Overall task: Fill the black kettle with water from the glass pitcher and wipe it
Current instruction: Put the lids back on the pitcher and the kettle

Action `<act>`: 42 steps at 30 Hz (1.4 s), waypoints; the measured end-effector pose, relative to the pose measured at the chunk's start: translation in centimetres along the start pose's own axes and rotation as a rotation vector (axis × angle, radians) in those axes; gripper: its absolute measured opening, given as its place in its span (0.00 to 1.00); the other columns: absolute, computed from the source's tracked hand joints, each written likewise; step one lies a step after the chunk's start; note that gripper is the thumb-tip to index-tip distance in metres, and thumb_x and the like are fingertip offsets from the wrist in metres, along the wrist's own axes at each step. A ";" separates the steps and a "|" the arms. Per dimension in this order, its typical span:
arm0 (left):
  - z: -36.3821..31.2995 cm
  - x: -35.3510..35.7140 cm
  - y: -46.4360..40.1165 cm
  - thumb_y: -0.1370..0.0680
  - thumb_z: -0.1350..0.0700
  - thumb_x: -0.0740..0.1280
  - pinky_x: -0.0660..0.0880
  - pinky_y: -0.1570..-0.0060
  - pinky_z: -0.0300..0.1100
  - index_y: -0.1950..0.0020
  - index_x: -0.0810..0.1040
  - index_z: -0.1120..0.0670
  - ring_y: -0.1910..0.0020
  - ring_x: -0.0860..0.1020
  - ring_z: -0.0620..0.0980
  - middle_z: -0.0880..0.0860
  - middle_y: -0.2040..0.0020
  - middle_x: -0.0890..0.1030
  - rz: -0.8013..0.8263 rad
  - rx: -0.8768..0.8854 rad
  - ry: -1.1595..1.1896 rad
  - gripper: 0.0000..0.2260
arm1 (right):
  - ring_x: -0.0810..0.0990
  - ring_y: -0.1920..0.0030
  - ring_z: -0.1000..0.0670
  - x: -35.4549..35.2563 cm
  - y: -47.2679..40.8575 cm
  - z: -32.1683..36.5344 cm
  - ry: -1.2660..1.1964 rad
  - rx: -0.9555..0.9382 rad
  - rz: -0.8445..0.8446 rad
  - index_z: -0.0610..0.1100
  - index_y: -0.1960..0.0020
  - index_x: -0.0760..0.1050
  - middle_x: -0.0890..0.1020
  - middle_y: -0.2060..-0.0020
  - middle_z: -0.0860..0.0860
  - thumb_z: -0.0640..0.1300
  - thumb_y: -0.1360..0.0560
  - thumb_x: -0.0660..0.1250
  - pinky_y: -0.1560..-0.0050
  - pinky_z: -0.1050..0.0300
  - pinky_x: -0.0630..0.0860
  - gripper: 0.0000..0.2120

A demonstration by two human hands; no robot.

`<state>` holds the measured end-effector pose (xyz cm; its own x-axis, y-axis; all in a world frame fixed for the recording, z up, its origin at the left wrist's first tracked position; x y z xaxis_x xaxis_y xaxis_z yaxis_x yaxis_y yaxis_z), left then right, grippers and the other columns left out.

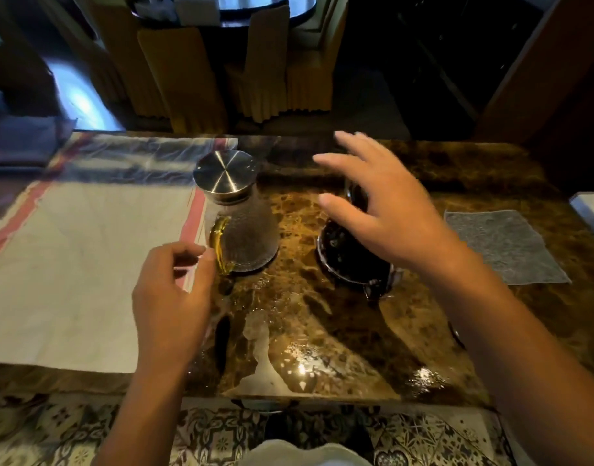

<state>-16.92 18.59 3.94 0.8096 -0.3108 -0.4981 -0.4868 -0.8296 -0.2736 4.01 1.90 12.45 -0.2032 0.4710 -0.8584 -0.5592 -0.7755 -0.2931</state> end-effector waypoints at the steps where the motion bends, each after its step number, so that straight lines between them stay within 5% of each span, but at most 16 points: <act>1: -0.8 0.7 0.9 0.19 0.51 0.68 0.77 0.49 0.39 0.44 0.78 0.50 0.49 0.79 0.43 0.47 0.48 0.81 0.020 -0.003 0.030 0.05 | 0.58 0.17 0.49 -1.0 1.1 -1.4 -0.033 0.018 -0.040 0.55 0.23 0.71 0.65 0.19 0.51 0.58 0.19 0.64 0.20 0.46 0.59 0.26; 7: -4.9 5.9 4.4 0.18 0.49 0.67 0.77 0.39 0.49 0.34 0.77 0.50 0.39 0.77 0.44 0.46 0.39 0.78 0.066 0.122 0.068 0.14 | 0.64 0.20 0.52 -4.5 7.8 -10.6 -0.142 0.179 -0.181 0.54 0.24 0.72 0.67 0.20 0.54 0.55 0.19 0.65 0.25 0.52 0.62 0.24; 16: -10.1 13.5 8.7 0.19 0.42 0.66 0.70 0.35 0.55 0.28 0.77 0.48 0.31 0.73 0.54 0.54 0.31 0.76 0.052 0.393 -0.328 0.22 | 0.65 0.21 0.43 -1.4 17.8 -19.2 0.047 0.371 0.043 0.52 0.24 0.72 0.68 0.21 0.49 0.54 0.20 0.68 0.26 0.38 0.67 0.25; 20: -10.8 15.9 9.4 0.19 0.41 0.66 0.75 0.39 0.51 0.25 0.74 0.50 0.33 0.75 0.54 0.55 0.31 0.76 0.116 0.397 -0.318 0.24 | 0.72 0.30 0.42 0.3 21.0 -20.7 0.081 0.428 0.094 0.49 0.31 0.79 0.76 0.29 0.49 0.54 0.22 0.71 0.34 0.41 0.73 0.21; 23: -11.0 17.2 9.7 0.19 0.44 0.68 0.74 0.51 0.37 0.24 0.72 0.51 0.41 0.79 0.48 0.53 0.35 0.78 0.157 0.365 -0.298 0.25 | 0.74 0.34 0.43 1.6 22.6 -21.6 0.076 0.438 0.137 0.49 0.33 0.81 0.78 0.33 0.49 0.53 0.23 0.73 0.40 0.45 0.75 0.19; 26: -11.1 17.9 10.1 0.19 0.47 0.69 0.68 0.64 0.30 0.22 0.69 0.51 0.61 0.78 0.43 0.49 0.50 0.82 0.179 0.329 -0.284 0.26 | 0.77 0.39 0.43 2.4 23.4 -22.1 0.072 0.439 0.123 0.48 0.38 0.83 0.80 0.38 0.50 0.51 0.22 0.73 0.48 0.49 0.75 0.15; 28: -11.1 18.0 10.2 0.19 0.47 0.69 0.65 0.66 0.29 0.22 0.68 0.51 0.65 0.75 0.41 0.47 0.55 0.80 0.176 0.323 -0.293 0.26 | 0.78 0.41 0.44 2.6 23.6 -22.2 0.037 0.446 0.086 0.49 0.41 0.84 0.80 0.41 0.51 0.50 0.22 0.73 0.52 0.52 0.74 0.11; 33: -10.8 18.5 10.3 0.19 0.50 0.70 0.77 0.60 0.35 0.23 0.67 0.50 0.60 0.80 0.42 0.46 0.50 0.81 0.174 0.298 -0.172 0.26 | 0.80 0.44 0.45 3.2 24.3 -22.7 -0.071 0.431 0.040 0.49 0.46 0.85 0.81 0.45 0.51 0.49 0.23 0.75 0.50 0.46 0.79 0.07; 37: -10.9 19.3 10.7 0.17 0.53 0.68 0.79 0.53 0.33 0.26 0.66 0.52 0.52 0.81 0.36 0.44 0.51 0.80 0.142 0.080 0.113 0.21 | 0.79 0.44 0.46 3.2 24.6 -23.1 -0.130 0.432 0.026 0.49 0.48 0.86 0.81 0.47 0.53 0.50 0.25 0.76 0.48 0.49 0.77 0.07; 42: -10.3 20.5 10.8 0.16 0.46 0.63 0.76 0.53 0.44 0.46 0.78 0.52 0.55 0.80 0.41 0.48 0.54 0.83 0.208 -0.072 0.161 0.11 | 0.78 0.45 0.49 2.3 25.0 -23.4 -0.177 0.446 -0.028 0.49 0.50 0.86 0.81 0.49 0.55 0.49 0.25 0.76 0.50 0.54 0.73 0.06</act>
<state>-2.23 -1.49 -0.73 0.7393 -0.5431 -0.3982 -0.6281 -0.7693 -0.1171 8.33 -26.23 -6.73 -0.2947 0.5834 -0.7568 -0.8490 -0.5233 -0.0727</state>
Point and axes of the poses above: each hand's wrist, its own y-axis away from the middle knuckle, its own x-axis out of the palm, z = x × y, the point moved 2 cm from there along -y, towards the middle knuckle
